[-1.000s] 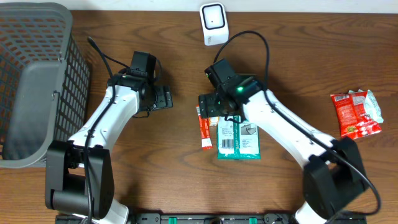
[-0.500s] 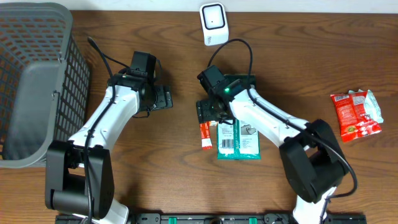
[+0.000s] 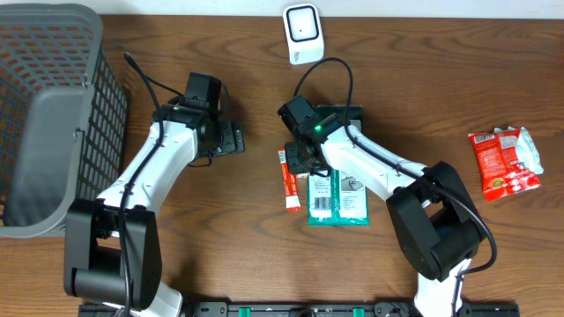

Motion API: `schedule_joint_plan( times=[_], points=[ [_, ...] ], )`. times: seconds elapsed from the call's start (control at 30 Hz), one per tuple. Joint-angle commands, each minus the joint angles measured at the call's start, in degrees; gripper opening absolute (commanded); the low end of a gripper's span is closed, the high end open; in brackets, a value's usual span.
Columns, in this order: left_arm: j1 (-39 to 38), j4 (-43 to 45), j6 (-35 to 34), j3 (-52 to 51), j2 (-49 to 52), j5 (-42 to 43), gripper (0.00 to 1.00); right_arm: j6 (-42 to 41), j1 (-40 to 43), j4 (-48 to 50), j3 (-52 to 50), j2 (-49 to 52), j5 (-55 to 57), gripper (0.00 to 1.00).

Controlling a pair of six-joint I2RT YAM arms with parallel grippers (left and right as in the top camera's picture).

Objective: Scan the item barcode

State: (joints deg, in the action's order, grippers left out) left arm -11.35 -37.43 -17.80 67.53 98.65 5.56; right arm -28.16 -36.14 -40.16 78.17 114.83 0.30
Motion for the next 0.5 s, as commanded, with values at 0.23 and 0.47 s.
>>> schedule_joint_plan(
  times=[0.23,0.47],
  points=[
    [0.1,-0.2,-0.3,0.6,-0.9,-1.1,0.87,0.0,-0.3,0.2,0.7,0.2,1.4,0.45],
    [0.1,-0.2,-0.3,0.6,-0.9,-1.1,0.87,0.0,-0.3,1.4,1.3,0.2,1.3,0.44]
  ],
)
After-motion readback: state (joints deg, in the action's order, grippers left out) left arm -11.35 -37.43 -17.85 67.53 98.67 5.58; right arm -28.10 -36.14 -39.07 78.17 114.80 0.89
